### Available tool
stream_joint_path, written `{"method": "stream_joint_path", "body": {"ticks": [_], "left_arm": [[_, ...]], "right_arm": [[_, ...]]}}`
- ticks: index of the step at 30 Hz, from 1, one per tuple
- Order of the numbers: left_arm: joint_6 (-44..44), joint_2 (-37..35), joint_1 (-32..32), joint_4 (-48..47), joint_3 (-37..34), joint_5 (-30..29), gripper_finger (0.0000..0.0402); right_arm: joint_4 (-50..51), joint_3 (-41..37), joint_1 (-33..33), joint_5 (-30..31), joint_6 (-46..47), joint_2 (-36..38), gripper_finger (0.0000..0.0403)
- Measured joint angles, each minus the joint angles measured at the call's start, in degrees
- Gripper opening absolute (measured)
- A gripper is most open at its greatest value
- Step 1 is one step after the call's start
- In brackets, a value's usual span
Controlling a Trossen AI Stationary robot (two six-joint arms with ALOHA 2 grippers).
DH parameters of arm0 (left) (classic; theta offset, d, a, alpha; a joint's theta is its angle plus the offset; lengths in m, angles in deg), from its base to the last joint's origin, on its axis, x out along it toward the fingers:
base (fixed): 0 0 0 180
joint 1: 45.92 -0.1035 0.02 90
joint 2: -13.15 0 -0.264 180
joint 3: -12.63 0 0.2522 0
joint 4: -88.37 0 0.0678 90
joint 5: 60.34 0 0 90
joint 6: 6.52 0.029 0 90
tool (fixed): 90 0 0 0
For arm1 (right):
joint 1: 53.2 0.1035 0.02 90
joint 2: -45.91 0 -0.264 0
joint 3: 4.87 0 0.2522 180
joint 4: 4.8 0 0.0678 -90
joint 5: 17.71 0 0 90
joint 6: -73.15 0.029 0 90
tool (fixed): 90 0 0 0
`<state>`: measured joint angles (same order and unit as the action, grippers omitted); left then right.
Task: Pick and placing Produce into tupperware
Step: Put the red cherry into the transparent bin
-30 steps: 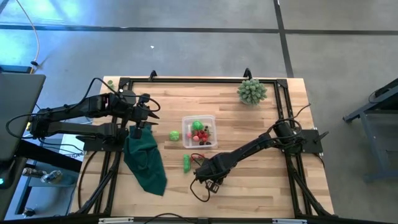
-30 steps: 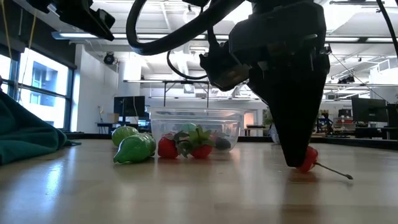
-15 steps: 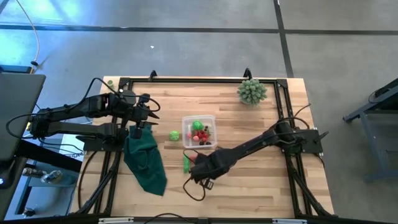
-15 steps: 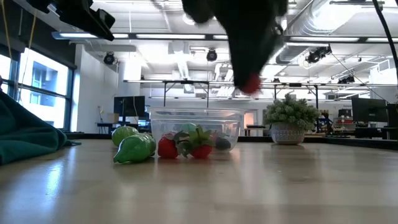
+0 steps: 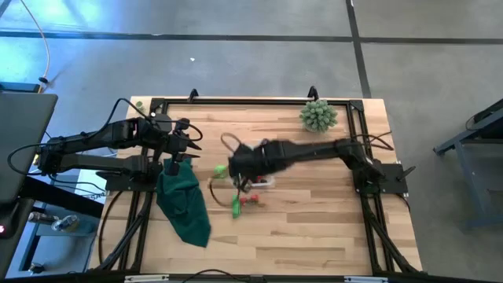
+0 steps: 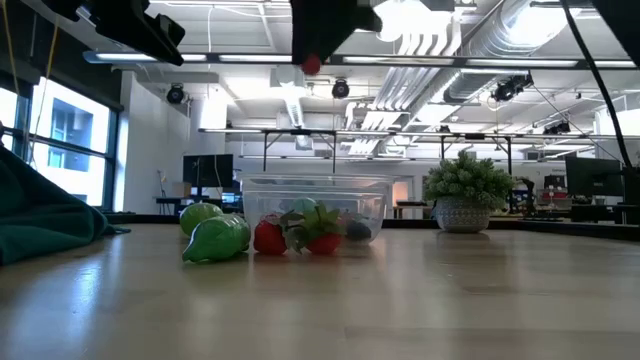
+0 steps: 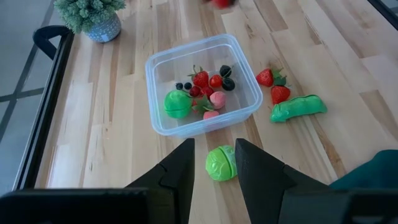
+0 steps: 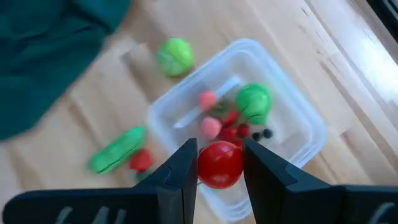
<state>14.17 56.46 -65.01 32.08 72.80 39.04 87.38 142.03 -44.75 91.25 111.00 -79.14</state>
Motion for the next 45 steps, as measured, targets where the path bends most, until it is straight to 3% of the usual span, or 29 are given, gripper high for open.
{"method": "stream_joint_path", "body": {"ticks": [6, 9, 14, 19, 31, 45], "left_arm": [[0.0, 0.0, 0.0, 0.0, 0.0, 0.0, 0.0106], [0.0, 0.0, 0.0, 0.0, 0.0, 0.0, 0.0106], [0.0, 0.0, 0.0, 0.0, 0.0, 0.0, 0.0106], [0.0, 0.0, 0.0, 0.0, 0.0, 0.0, 0.0106], [0.0, 0.0, 0.0, 0.0, 0.0, 0.0, 0.0106], [0.0, 0.0, 0.0, 0.0, 0.0, 0.0, 0.0106]], "right_arm": [[-2.7, -7.9, -8.1, -4.5, -2.9, -0.1, 0.0092], [-5.8, -14.0, -10.7, -9.6, -3.4, -0.1, 0.0092], [-12.6, -23.8, -13.0, -16.4, -3.8, -0.2, 0.0092], [-17.1, -28.9, -13.3, -18.1, -3.8, -0.2, 0.0092], [-21.2, -30.9, -14.0, -17.7, -4.9, -0.2, 0.0094], [-21.6, -30.9, -14.0, -17.7, -5.3, -0.2, 0.0129]]}}
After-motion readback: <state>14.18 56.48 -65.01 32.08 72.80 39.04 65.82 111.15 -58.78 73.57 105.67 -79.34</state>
